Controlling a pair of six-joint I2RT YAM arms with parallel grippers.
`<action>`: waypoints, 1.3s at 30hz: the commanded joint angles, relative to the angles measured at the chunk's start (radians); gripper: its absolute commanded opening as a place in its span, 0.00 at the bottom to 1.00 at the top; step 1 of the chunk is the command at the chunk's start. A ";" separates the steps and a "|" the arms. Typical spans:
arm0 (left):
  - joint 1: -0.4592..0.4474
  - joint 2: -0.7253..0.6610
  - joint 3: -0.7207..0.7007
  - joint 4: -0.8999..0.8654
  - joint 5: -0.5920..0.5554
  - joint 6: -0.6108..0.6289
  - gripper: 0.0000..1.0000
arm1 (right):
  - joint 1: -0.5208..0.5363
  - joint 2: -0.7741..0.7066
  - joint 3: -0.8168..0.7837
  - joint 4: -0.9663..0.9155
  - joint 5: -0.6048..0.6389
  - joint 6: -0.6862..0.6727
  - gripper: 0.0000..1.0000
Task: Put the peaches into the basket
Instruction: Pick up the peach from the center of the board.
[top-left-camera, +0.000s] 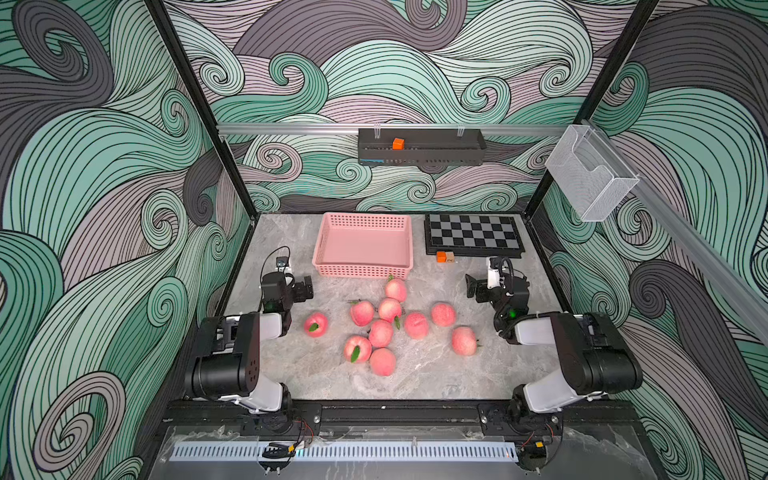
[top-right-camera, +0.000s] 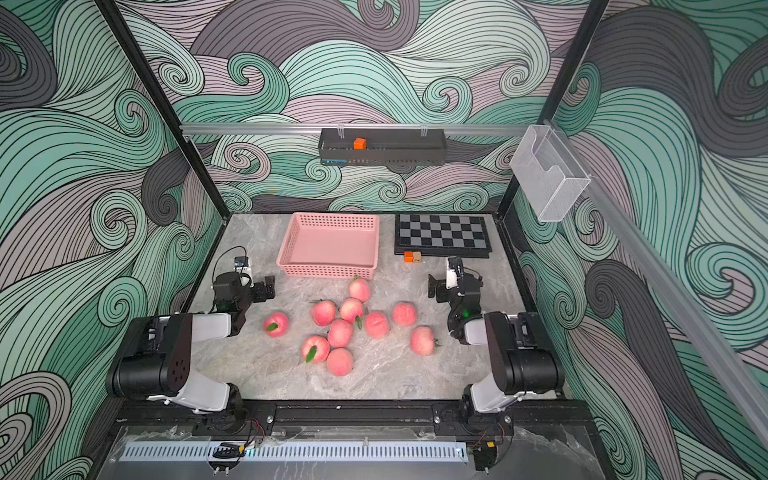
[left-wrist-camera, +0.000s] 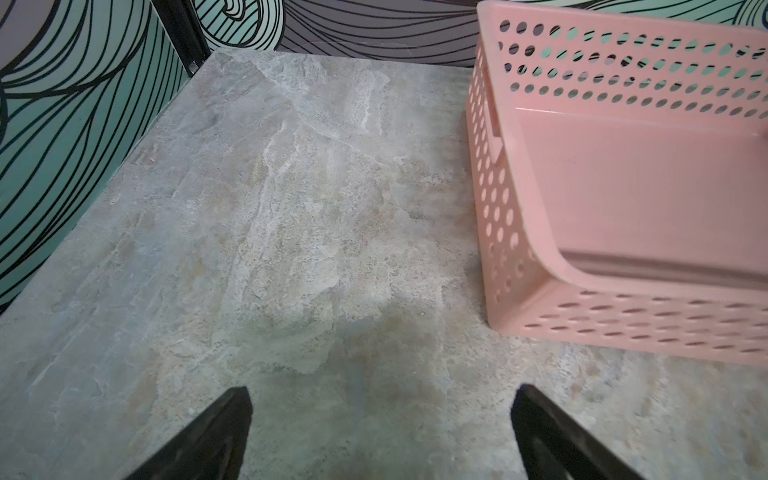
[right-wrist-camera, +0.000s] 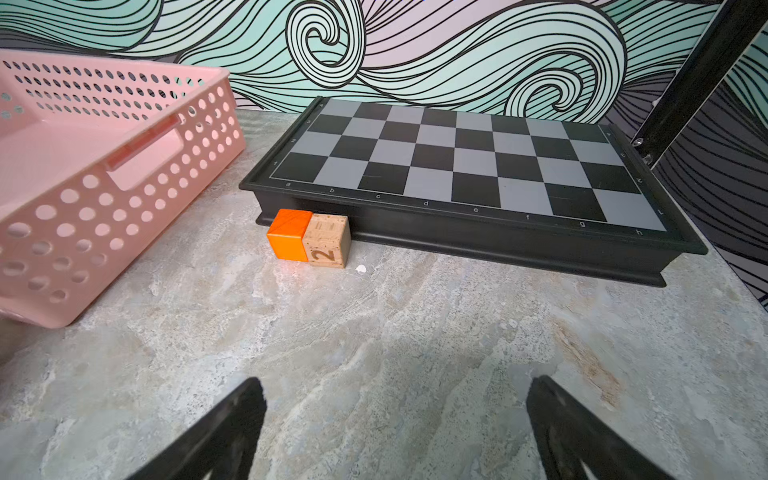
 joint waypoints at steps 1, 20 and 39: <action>-0.005 0.012 0.034 0.025 0.010 -0.007 0.99 | 0.003 0.006 0.015 0.040 -0.014 -0.020 0.99; -0.003 0.011 0.033 0.026 0.011 -0.007 0.99 | 0.002 0.007 0.013 0.041 -0.015 -0.020 0.99; -0.004 0.013 0.036 0.019 -0.003 -0.015 0.99 | -0.017 0.007 0.020 0.031 -0.045 -0.006 0.99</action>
